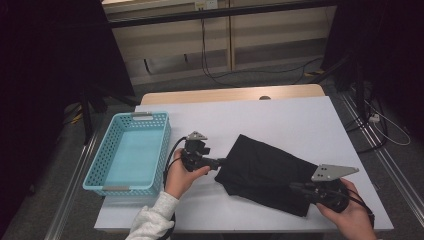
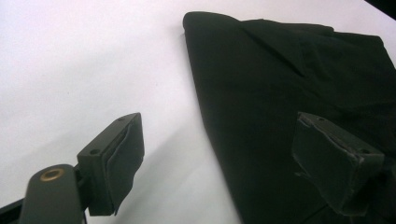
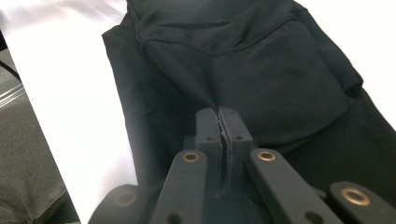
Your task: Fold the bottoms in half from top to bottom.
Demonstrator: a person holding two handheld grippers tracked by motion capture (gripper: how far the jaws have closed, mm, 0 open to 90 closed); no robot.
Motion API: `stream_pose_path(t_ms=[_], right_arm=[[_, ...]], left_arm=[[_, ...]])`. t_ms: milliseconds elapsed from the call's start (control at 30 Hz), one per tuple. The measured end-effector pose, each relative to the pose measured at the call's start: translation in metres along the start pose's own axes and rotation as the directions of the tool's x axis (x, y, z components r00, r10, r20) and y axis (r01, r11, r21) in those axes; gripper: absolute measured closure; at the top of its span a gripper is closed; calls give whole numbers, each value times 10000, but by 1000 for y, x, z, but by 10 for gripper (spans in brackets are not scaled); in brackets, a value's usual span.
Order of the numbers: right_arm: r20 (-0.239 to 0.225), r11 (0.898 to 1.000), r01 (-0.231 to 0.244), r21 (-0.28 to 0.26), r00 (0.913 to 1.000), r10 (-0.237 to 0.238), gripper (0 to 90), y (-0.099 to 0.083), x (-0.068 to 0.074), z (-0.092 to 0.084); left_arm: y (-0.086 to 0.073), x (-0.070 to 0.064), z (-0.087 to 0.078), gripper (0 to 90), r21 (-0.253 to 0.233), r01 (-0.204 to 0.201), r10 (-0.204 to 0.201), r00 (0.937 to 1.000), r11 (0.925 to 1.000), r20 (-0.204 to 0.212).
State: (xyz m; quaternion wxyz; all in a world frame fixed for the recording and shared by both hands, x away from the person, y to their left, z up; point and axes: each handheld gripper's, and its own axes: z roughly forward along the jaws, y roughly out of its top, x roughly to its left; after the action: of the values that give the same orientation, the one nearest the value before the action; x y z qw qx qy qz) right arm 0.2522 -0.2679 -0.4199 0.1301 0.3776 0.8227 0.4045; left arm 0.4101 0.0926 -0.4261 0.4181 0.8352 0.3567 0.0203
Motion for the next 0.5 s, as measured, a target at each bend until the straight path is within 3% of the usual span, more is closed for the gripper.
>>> stream_pose_path(t_ms=[500], right_arm=[[87, 9999, -154, -6, 9998, 154, 876, -11, 4, -14]], left_arm=[[1, -2, 0, 171, 61, -116, 115, 9999, 9999, 33]])
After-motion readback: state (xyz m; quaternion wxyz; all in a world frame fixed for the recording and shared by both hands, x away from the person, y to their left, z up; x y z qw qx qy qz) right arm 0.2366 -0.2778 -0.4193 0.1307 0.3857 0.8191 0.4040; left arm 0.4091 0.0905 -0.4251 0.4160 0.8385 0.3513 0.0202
